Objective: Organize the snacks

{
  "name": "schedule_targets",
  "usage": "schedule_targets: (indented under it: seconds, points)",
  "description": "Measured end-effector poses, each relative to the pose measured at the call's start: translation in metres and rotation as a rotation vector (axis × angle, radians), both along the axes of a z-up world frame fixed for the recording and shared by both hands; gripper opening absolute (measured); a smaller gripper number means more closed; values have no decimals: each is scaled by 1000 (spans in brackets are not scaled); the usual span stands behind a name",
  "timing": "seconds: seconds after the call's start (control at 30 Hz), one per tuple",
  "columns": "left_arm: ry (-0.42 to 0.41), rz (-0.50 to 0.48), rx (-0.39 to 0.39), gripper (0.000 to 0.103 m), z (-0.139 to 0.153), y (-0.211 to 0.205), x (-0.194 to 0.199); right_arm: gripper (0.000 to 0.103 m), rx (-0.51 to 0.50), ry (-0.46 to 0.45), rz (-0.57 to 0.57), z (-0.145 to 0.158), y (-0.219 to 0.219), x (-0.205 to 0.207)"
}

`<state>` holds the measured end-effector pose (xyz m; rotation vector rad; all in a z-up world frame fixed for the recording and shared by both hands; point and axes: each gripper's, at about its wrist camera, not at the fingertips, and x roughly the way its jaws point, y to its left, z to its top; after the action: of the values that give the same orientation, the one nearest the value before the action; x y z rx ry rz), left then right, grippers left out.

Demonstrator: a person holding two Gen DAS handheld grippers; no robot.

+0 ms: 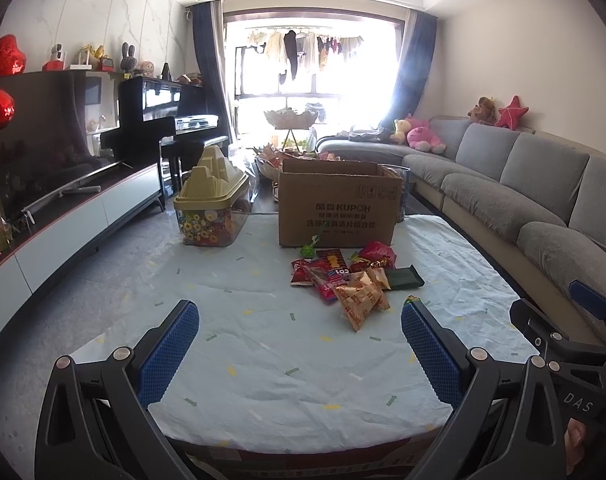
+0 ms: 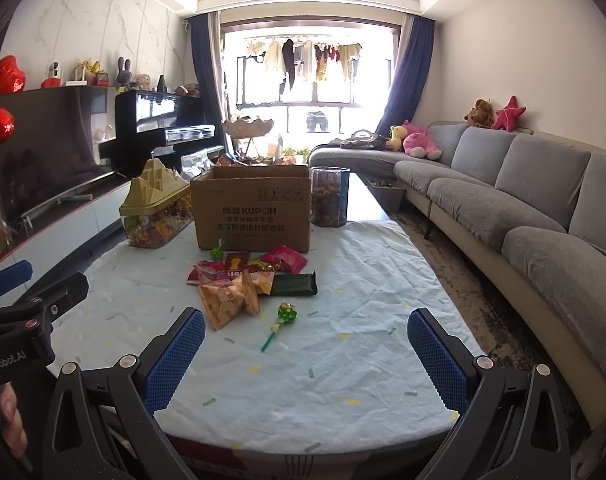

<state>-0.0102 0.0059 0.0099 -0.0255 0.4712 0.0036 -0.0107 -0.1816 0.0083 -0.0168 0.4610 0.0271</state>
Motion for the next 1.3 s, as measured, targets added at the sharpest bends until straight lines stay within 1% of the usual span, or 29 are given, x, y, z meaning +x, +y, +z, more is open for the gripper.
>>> schedule_targets:
  seconds: [0.73, 1.3]
  points:
    - [-3, -8, 1, 103, 0, -1, -2, 103, 0, -4, 6, 3, 2, -1]
    - [10, -25, -5, 103, -3, -3, -1, 103, 5, 1, 13, 1, 0, -1]
